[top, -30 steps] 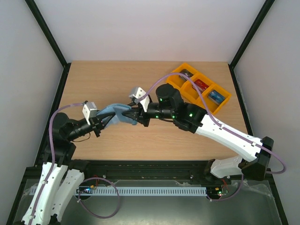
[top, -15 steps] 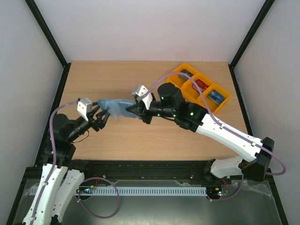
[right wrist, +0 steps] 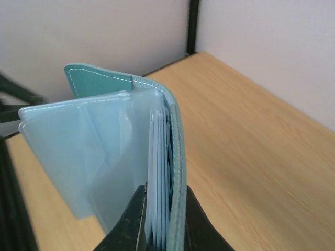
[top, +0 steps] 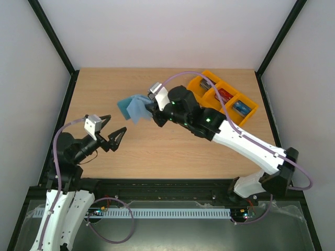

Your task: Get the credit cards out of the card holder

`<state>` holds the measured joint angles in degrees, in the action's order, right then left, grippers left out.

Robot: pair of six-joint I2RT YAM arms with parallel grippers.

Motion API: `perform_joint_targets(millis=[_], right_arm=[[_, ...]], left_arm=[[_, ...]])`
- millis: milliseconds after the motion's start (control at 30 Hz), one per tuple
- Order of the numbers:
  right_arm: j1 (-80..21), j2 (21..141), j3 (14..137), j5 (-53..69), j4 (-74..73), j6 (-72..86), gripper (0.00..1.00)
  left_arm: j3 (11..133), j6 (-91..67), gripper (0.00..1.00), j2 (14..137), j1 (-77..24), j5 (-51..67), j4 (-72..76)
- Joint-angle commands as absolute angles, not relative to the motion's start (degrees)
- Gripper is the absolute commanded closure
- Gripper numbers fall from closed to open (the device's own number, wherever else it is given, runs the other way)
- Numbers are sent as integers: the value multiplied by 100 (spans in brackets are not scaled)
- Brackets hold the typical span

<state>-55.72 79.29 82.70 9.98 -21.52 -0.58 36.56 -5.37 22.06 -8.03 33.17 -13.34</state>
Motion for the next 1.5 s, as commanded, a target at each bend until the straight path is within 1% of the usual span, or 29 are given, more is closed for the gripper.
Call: perform_joint_targets(millis=[0, 100, 133, 200, 333, 433, 500, 600, 667, 833, 1000, 1133, 1400, 1467], right_arm=[[-5601, 8519, 8722, -328, -2619, 287, 98], [-5613, 8706, 8745, -280, -2277, 636, 98], [-5615, 8749, 8753, -146, -2148, 767, 98], [-5635, 8803, 8755, 16, -1890, 1055, 98], [-5650, 8862, 8640, 358, -1322, 1591, 98], [-5652, 9007, 8598, 1045, -989, 1931, 98], [-5655, 9107, 8623, 1151, -938, 2112, 98], [-5657, 9125, 8651, 1353, -948, 2034, 98], [-5654, 8998, 8584, 1311, -907, 1995, 98], [-5651, 9050, 8721, 615, -1272, 1974, 98], [-5653, 9201, 8827, 256, -1299, 2298, 98], [-5652, 9319, 8831, 526, -943, 2596, 98], [-5643, 9479, 9034, 1112, -714, 2856, 98], [-5643, 9475, 9035, 1300, -644, 2898, 98]], left_arm=[[3663, -2121, 8, 2369, -748, 3922, -369], [3737, -2938, 20, 2819, -771, 3654, 162], [3845, -3008, 22, 2987, -799, 3229, 96], [4054, -2889, 22, 3271, -873, 2487, -211], [3987, -2249, 11, 3442, -1176, 2138, -305], [3933, -1765, 7, 3596, -1387, 1939, -301], [4022, -1228, 3, 3712, -1569, 1715, -320], [4202, -748, 2, 3871, -1630, 1054, -507], [4223, -536, 1, 3868, -1633, 836, -597], [4182, -380, 1, 3823, -1639, 1176, -535], [4537, 207, 1, 3975, -1846, 709, -678], [4746, 721, 1, 4100, -2050, 662, -773], [4555, 1188, 0, 4119, -2211, 1383, -860], [4431, 1385, 0, 4109, -2216, 1166, -882]])
